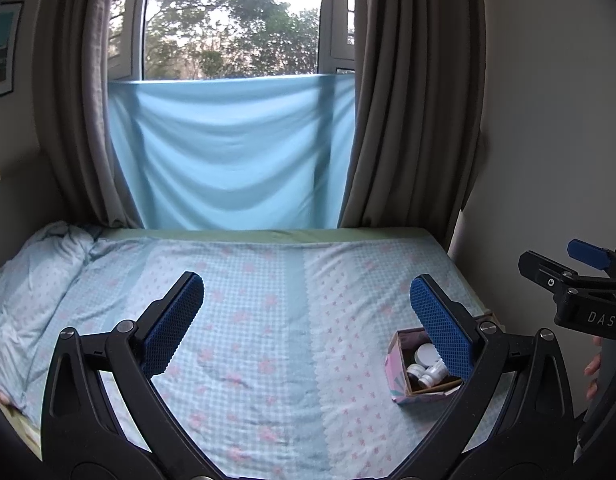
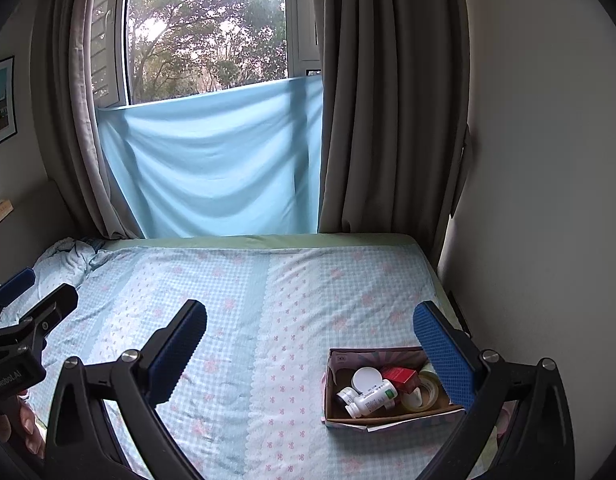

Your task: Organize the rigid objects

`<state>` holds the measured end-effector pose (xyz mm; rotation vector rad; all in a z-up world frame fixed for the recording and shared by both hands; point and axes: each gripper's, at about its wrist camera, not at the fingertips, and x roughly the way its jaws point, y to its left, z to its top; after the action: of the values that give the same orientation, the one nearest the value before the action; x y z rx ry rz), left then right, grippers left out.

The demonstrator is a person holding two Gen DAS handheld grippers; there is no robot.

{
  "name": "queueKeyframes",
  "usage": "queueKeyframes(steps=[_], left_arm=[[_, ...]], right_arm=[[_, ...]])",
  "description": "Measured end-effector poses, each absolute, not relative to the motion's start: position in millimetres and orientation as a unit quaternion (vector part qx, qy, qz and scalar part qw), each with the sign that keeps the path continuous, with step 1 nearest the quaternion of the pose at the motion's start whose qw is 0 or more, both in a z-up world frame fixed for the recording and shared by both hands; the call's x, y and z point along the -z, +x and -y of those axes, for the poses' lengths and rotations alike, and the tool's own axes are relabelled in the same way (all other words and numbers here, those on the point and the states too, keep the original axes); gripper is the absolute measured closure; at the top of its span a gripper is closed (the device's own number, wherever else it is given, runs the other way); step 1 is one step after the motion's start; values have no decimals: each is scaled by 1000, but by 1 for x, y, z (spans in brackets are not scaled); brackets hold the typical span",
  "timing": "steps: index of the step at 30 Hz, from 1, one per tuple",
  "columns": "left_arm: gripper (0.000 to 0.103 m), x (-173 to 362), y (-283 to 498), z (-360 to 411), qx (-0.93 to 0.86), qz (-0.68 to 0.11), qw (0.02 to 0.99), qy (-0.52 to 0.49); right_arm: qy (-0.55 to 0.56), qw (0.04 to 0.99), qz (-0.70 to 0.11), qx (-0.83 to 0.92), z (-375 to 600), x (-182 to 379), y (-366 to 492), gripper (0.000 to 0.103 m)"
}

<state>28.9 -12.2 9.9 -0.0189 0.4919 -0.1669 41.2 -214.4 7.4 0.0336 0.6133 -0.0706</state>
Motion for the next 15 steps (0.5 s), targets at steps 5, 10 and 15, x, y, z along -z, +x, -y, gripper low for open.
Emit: queueKeyframes(steps=[5, 10, 15], left_arm=[[0, -7, 30, 14, 78, -245, 966, -8], [0, -9, 25, 16, 68, -230, 971, 1], [0, -10, 20, 20, 54, -212, 976, 15]], right_arm=[[13, 953, -302, 35, 213, -8, 42, 0], [11, 952, -305, 34, 213, -8, 43, 0], [10, 952, -305, 35, 213, -9, 43, 0]])
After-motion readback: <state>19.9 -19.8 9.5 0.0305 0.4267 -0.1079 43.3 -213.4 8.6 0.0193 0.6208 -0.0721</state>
